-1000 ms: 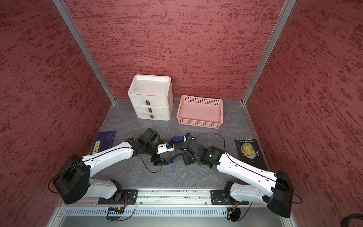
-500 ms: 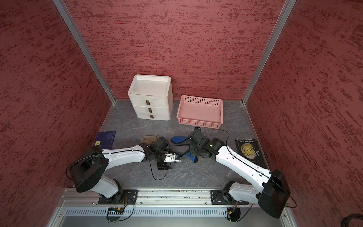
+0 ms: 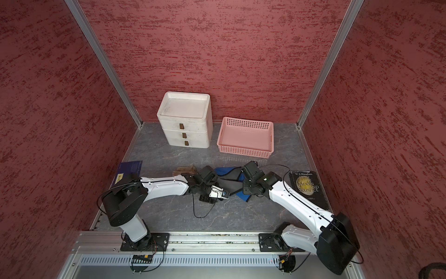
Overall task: Fold the square dishcloth
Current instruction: Flatten out the cleaning item at the center of the board.
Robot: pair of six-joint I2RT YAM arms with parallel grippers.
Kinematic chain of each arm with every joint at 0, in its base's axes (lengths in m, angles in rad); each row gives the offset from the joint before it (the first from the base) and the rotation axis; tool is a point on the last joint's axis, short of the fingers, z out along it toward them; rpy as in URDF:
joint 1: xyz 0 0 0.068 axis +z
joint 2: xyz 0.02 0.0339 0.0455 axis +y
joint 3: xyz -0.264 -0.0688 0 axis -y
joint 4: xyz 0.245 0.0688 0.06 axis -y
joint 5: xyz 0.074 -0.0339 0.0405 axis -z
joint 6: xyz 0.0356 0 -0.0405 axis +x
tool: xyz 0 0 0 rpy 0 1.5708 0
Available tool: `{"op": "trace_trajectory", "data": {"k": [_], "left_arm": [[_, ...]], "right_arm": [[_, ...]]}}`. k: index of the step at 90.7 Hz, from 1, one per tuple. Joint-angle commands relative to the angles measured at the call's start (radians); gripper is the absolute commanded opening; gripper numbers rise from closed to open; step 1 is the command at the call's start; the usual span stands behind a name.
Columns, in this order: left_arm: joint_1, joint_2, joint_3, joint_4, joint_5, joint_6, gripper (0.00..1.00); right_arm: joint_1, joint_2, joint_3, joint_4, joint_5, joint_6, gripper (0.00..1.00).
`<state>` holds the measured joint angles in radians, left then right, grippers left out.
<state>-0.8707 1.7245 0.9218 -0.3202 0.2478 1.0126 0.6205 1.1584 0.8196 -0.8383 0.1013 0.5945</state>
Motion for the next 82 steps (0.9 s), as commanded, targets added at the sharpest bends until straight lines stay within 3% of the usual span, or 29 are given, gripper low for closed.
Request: {"op": "trace_trajectory", "data": {"k": [1, 10, 25, 47, 63, 65, 74, 82], "left_arm": [[-0.001, 0.044, 0.029, -0.056, -0.002, 0.035, 0.54], [-0.002, 0.049, 0.028, -0.061, 0.003, 0.042, 0.37], [-0.008, -0.023, -0.001, -0.058, 0.041, 0.03, 0.0], [0.013, -0.17, -0.02, -0.174, 0.078, 0.042, 0.0], [-0.01, -0.164, -0.035, -0.196, 0.057, 0.08, 0.0], [-0.011, -0.159, -0.035, -0.191, 0.054, 0.084, 0.04], [-0.021, -0.126, -0.028, -0.172, 0.064, 0.121, 0.46], [-0.029, -0.098, -0.026, -0.137, 0.088, 0.172, 0.58]], "right_arm": [[-0.021, -0.019, -0.01, -0.001, 0.011, -0.015, 0.0], [-0.029, -0.011, -0.009, 0.002, 0.008, -0.013, 0.0], [-0.034, -0.005, -0.002, 0.006, 0.0, -0.016, 0.0], [-0.045, -0.018, 0.027, -0.023, 0.025, -0.011, 0.0], [-0.056, 0.003, 0.041, -0.035, 0.03, -0.016, 0.0], [-0.057, 0.005, 0.042, -0.036, 0.028, -0.016, 0.0], [-0.058, 0.013, 0.045, -0.041, 0.034, -0.017, 0.0], [-0.062, 0.014, 0.04, -0.044, 0.038, -0.015, 0.0]]}}
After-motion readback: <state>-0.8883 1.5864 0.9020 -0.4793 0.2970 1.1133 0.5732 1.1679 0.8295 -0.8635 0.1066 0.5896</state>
